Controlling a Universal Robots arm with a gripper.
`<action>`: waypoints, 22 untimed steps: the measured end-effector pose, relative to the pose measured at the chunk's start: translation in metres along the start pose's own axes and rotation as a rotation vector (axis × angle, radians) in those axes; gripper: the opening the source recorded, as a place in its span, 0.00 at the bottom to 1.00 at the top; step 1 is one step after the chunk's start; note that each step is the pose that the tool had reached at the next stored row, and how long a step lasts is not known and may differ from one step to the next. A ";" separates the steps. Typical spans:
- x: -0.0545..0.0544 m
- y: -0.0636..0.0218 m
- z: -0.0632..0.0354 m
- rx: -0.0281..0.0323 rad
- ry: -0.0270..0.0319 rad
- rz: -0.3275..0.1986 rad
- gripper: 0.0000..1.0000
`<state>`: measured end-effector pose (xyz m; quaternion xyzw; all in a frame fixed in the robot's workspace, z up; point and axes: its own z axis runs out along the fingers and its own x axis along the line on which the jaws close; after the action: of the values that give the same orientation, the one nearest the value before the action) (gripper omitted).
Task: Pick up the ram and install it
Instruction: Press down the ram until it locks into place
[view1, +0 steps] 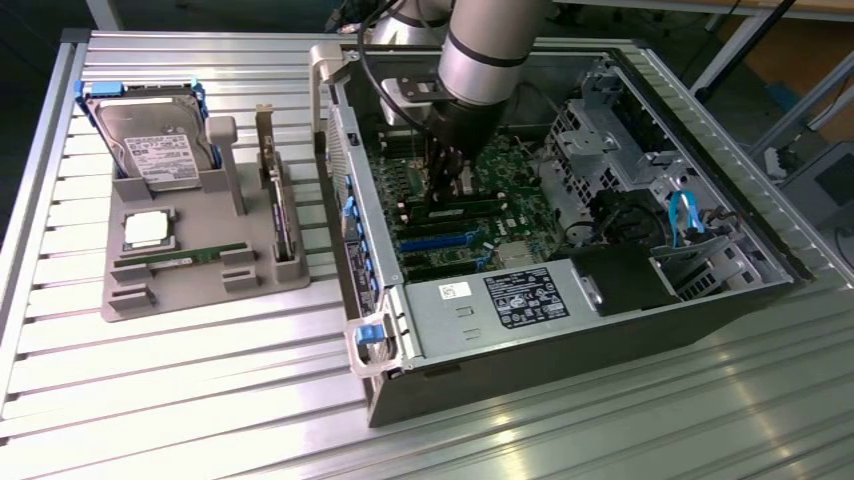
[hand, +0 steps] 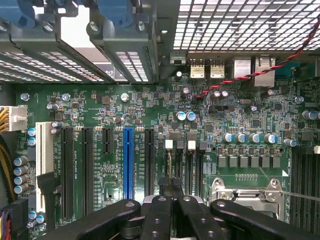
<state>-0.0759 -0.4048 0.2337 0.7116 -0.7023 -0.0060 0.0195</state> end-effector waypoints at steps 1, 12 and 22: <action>0.000 0.0000 0.0000 0.0000 0.0001 0.000 0.10; 0.000 0.0000 0.0034 -0.0003 -0.0002 0.000 0.10; 0.000 -0.0001 0.0039 -0.0001 -0.0005 0.000 0.10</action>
<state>-0.0759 -0.4048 0.2299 0.7116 -0.7023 -0.0062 0.0193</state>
